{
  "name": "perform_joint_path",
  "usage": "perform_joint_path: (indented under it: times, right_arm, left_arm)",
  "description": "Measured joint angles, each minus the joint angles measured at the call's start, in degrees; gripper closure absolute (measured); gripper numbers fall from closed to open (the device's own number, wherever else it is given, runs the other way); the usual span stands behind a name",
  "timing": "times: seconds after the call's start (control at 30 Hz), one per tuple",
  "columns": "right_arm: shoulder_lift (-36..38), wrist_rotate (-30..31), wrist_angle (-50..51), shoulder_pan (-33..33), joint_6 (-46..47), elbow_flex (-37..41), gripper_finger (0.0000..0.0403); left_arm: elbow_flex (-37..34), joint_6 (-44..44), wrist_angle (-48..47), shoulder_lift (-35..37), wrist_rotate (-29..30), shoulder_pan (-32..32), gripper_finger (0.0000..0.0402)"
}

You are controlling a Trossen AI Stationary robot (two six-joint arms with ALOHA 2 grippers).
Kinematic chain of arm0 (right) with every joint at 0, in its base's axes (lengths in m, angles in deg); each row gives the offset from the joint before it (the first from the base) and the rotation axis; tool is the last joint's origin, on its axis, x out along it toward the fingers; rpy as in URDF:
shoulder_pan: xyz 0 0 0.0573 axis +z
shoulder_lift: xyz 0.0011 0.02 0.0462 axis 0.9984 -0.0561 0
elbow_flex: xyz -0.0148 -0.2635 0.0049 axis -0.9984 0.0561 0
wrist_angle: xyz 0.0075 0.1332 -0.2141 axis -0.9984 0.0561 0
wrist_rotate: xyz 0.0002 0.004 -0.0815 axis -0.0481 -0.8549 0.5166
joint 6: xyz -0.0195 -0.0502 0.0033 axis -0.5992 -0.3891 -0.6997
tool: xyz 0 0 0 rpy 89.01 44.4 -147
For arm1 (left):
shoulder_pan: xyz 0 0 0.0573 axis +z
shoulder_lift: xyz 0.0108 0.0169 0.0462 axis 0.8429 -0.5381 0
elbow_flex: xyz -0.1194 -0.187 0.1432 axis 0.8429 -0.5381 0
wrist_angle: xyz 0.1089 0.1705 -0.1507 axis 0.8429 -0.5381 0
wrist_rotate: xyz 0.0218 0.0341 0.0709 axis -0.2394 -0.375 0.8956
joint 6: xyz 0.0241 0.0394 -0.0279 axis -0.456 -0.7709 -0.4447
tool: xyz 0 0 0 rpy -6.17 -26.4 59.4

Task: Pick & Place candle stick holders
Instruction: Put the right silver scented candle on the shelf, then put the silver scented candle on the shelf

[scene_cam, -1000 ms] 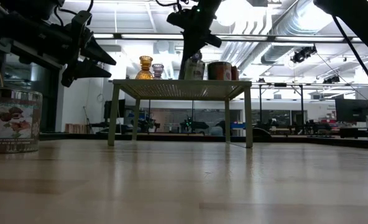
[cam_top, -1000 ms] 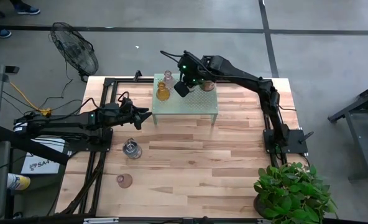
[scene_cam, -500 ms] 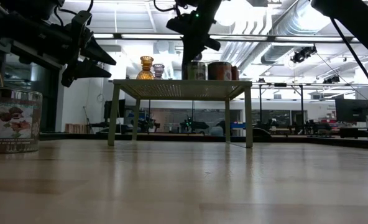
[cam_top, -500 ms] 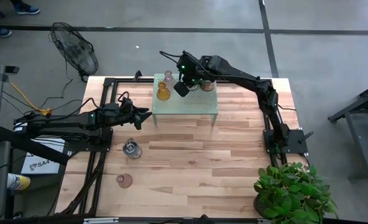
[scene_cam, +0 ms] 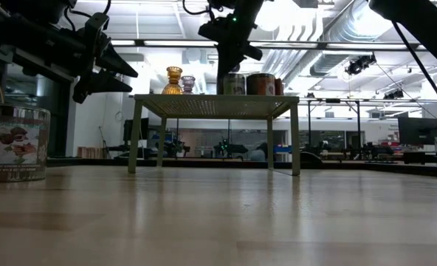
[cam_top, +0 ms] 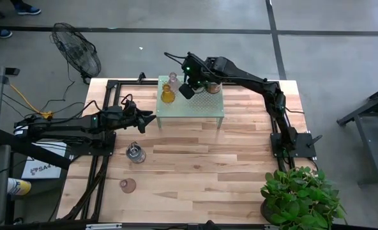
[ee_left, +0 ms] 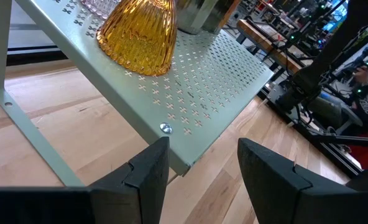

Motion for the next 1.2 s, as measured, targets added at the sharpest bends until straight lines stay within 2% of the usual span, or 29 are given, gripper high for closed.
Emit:
perform_joint_path:
  times: [0.37,0.6,0.77,0.97,1.2]
  right_arm:
    - [0.1,0.6,-0.1,0.1,0.0,0.0,0.0278]
    - [0.9,0.5,0.4,0.4,-0.9,0.1,0.023]
    - [1.5,0.2,0.1,1.0,-1.0,0.1,0.0212]
    - [1.6,-4.9,-1.9,2.0,-1.5,0.1,0.0208]
    - [2.1,-4.3,-3.7,2.8,-2.9,0.1,0.0207]
  left_arm:
    - [0.0,0.0,0.0,0.0,0.0,0.0,0.0215]
    - [0.0,0.0,0.0,0.0,0.0,0.0,0.0215]
    - [0.0,0.0,0.0,0.0,0.0,0.0,0.0215]
    - [0.0,0.0,0.0,0.0,0.0,0.0,0.0215]
    - [0.0,0.0,0.0,0.0,0.0,0.0,0.0215]
